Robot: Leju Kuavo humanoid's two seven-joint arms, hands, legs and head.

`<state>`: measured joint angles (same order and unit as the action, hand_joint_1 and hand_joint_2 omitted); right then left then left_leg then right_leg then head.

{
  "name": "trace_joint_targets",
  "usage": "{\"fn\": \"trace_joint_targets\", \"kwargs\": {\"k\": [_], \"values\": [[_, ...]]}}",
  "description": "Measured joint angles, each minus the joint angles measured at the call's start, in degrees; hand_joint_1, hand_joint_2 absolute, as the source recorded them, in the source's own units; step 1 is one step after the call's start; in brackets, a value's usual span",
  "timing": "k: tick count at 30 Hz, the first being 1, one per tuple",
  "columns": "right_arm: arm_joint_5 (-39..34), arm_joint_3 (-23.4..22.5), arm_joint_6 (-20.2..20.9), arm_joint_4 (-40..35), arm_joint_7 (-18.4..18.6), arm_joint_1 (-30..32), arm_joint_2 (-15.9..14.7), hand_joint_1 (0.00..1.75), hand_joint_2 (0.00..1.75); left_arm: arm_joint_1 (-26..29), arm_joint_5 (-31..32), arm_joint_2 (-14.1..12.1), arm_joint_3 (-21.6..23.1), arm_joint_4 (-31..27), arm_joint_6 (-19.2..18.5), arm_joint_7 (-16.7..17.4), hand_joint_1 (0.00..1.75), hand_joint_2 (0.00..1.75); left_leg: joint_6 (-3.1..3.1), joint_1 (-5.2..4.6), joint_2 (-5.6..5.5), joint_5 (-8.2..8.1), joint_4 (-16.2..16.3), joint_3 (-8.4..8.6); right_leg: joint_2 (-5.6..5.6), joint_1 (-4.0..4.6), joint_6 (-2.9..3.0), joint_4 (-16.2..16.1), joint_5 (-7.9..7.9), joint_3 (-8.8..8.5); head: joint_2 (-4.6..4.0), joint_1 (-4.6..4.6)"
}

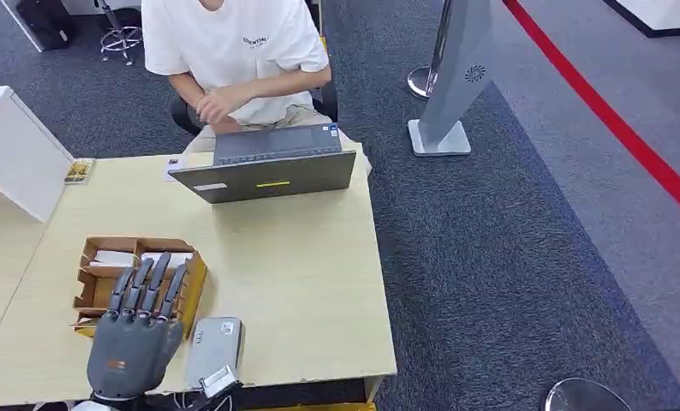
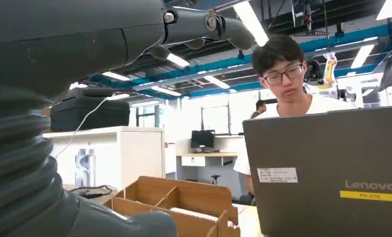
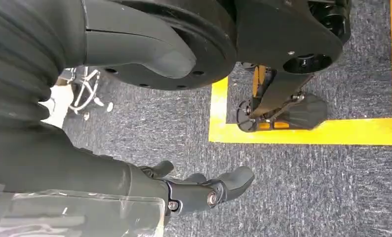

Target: Pass the card to the sensor for recognition and then transmit it.

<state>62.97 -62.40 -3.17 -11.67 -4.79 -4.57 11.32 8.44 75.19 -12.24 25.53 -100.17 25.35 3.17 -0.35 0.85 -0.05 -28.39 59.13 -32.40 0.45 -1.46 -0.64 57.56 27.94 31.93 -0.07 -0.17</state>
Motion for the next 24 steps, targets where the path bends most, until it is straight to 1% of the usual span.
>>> {"fn": "trace_joint_targets", "kwargs": {"k": [6, 10, 15, 21, 24], "values": [[-0.57, -0.44, -0.22, 0.0, 0.0, 0.05, 0.0, 0.0, 1.75, 3.0, -1.03, -0.15, 0.68, -1.2, 1.46, 0.83, 0.0, 1.75, 0.0, 0.0, 0.01, 0.0, 0.0, 0.01, 0.01, 0.0, 0.0, 0.0, 0.0, 0.0, 0.0, 0.0], [-0.57, -0.59, -0.5, 0.0, 0.0, 0.05, 0.13, 0.0, 1.75, 4.4, -1.92, -0.63, 1.23, -2.1, 1.7, 2.14, 0.0, 1.75, 0.0, 0.0, 0.0, 0.0, 0.0, 0.01, 0.01, 0.0, 0.0, 0.0, 0.0, 0.0, 0.02, 0.0], [-0.57, -1.03, -0.96, 0.0, 0.09, 0.05, 0.17, 0.0, 1.75, 5.23, -2.69, -1.44, 1.75, -2.71, 1.7, 3.54, 0.0, 1.75, 0.0, 0.0, 0.0, 0.0, -0.01, 0.01, -0.01, 0.0, 0.0, 0.0, 0.0, 0.0, 0.0, -0.02], [-0.57, -1.36, -0.96, -0.02, 0.33, 0.07, 0.2, 0.0, 1.75, 5.87, -2.95, -1.75, 1.79, -2.86, 1.7, 4.37, 0.0, 1.75, 0.0, 0.0, 0.0, 0.0, -0.01, 0.01, -0.01, 0.0, 0.0, 0.0, 0.0, -0.01, 0.0, 0.0], [-0.55, -1.38, -0.96, 0.0, 0.33, 0.09, 0.2, 0.0, 1.75, 6.29, -3.37, -1.88, 1.79, -2.86, 1.73, 5.57, 0.0, 1.75, 0.0, 0.0, 0.0, 0.0, -0.01, 0.01, -0.01, 0.0, 0.0, 0.0, 0.0, -0.01, 0.0, 0.0]]}}
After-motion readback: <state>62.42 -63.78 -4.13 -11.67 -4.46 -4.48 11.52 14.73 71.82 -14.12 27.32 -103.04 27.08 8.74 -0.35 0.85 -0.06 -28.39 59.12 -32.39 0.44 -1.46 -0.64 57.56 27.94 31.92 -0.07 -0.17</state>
